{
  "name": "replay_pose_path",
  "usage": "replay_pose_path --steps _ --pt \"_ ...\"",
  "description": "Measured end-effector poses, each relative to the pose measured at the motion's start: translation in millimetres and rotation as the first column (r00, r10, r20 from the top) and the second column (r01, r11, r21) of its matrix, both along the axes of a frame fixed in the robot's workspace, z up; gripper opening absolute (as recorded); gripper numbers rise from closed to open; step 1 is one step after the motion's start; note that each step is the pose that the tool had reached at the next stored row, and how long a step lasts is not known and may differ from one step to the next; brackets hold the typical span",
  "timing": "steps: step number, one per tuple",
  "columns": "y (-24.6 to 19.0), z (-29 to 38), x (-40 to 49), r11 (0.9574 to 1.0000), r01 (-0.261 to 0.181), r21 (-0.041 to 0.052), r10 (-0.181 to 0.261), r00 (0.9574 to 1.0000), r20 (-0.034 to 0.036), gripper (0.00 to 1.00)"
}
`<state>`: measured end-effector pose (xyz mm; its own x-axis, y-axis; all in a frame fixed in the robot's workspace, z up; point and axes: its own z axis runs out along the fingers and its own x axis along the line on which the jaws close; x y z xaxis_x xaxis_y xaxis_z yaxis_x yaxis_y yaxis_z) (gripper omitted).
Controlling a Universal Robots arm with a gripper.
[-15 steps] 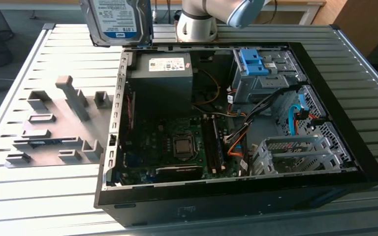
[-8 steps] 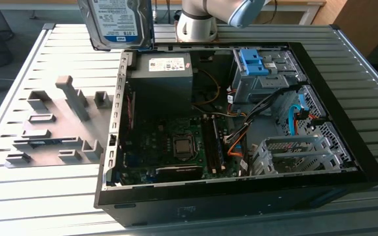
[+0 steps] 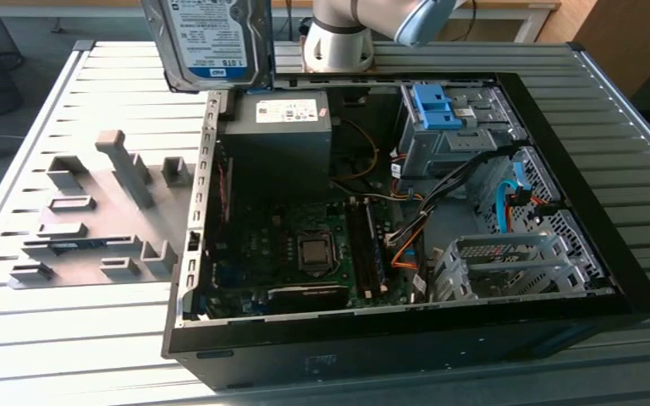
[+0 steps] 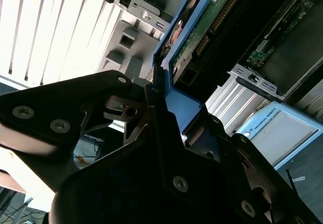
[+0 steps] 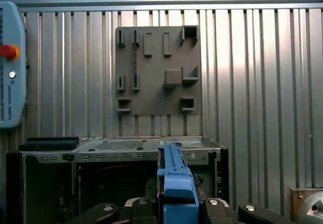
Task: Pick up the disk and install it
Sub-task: 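Pick up the disk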
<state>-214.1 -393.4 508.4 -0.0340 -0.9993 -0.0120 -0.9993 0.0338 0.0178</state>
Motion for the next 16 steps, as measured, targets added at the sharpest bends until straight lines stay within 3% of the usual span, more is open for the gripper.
replay_pose_path --steps 10,16 --pt "-18.6 -0.4 6.3 1.0000 0.000 -0.0012 0.000 1.0000 -0.0001 0.36" --pt "-22.2 -0.5 10.1 1.0000 0.000 -0.0023 0.000 1.0000 -0.0001 0.36"
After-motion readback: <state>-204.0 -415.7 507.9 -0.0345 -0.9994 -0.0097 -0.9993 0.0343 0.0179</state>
